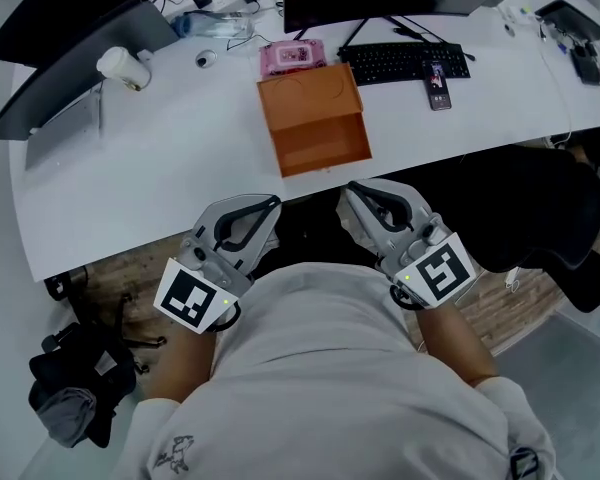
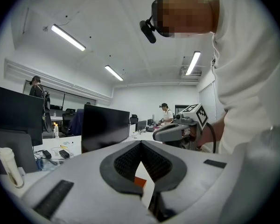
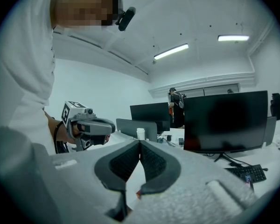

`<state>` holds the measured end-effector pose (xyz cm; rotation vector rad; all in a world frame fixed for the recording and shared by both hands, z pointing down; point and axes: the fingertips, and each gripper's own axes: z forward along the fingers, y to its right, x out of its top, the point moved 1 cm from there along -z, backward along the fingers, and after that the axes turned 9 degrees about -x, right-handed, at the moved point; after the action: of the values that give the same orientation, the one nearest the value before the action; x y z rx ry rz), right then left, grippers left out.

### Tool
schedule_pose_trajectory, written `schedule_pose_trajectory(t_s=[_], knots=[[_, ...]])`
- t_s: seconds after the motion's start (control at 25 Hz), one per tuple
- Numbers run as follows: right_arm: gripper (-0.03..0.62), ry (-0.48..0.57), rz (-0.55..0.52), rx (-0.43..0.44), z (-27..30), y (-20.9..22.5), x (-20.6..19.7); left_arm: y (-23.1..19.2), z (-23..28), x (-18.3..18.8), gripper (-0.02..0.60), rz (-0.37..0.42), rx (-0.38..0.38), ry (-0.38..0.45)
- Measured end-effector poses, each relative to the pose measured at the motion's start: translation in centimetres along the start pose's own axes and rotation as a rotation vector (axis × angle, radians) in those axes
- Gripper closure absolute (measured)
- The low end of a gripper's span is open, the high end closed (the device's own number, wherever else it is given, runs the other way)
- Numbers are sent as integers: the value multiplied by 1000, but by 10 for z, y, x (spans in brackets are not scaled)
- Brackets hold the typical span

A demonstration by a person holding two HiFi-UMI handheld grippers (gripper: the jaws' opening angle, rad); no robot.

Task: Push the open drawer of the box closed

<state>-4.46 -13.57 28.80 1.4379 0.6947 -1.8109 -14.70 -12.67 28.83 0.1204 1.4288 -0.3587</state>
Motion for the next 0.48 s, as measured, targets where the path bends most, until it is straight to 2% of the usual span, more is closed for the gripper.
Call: schedule_pose_trajectory(t_s=[0.24,0.48], knots=[[591,-56,53,0,17,24,-28,-18,19,-18,583,-21,12,-41],[578,-159,74,1,35,39,-82,-36,39,-47,583,-25,27,-81]])
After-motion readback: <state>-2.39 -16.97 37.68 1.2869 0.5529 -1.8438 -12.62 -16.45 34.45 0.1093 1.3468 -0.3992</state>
